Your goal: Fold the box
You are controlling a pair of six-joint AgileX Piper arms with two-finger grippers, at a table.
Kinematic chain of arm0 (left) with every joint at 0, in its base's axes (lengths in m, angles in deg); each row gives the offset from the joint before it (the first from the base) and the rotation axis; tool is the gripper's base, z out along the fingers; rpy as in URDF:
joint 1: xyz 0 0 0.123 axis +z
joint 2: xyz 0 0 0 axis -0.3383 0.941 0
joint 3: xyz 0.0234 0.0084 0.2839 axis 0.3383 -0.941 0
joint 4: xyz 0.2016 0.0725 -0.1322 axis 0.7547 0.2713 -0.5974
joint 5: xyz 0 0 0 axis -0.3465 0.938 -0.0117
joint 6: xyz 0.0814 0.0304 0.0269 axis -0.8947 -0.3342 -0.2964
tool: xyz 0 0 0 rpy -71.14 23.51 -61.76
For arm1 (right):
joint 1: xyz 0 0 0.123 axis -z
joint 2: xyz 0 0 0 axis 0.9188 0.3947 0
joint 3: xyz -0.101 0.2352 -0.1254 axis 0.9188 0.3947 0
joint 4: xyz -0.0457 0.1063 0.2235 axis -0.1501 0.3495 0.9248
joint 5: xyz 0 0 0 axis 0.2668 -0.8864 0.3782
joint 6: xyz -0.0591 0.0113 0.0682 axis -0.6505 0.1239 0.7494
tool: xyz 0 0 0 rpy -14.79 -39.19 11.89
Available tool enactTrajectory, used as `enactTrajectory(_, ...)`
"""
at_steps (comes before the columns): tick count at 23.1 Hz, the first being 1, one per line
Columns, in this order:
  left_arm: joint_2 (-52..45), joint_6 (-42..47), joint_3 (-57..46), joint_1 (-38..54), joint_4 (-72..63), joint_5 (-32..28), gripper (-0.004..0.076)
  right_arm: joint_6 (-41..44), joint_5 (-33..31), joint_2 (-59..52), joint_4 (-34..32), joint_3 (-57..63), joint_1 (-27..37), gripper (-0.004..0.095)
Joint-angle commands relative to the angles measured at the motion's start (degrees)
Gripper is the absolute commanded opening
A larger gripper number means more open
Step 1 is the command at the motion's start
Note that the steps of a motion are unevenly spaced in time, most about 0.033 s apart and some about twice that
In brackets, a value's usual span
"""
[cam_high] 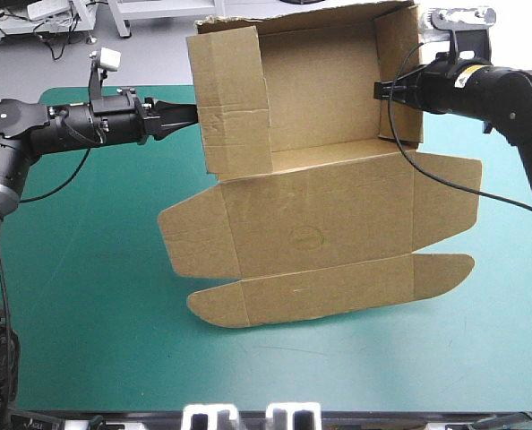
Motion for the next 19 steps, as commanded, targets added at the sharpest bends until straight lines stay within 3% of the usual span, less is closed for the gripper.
enactTrajectory(1,-2.3,-0.1,1.9,-1.0,-4.6,3.2,0.0011,0.5,5.3,-1.9,1.9,-1.7,0.2,-0.0018)
enactTrajectory(5,-2.3,-0.1,1.9,-1.1,-5.7,4.6,0.0043,0.0,5.3,-1.9,1.3,-1.7,0.2,-0.0018)
enactTrajectory(12,-2.4,3.6,1.9,-1.1,-5.6,4.6,0.0312,0.0,5.5,-0.9,1.3,-1.7,0.2,-0.0017)
enactTrajectory(19,-3.0,5.0,1.9,-1.1,-5.5,4.6,0.033,0.0,5.6,0.8,1.5,-1.7,0.2,-0.0017)
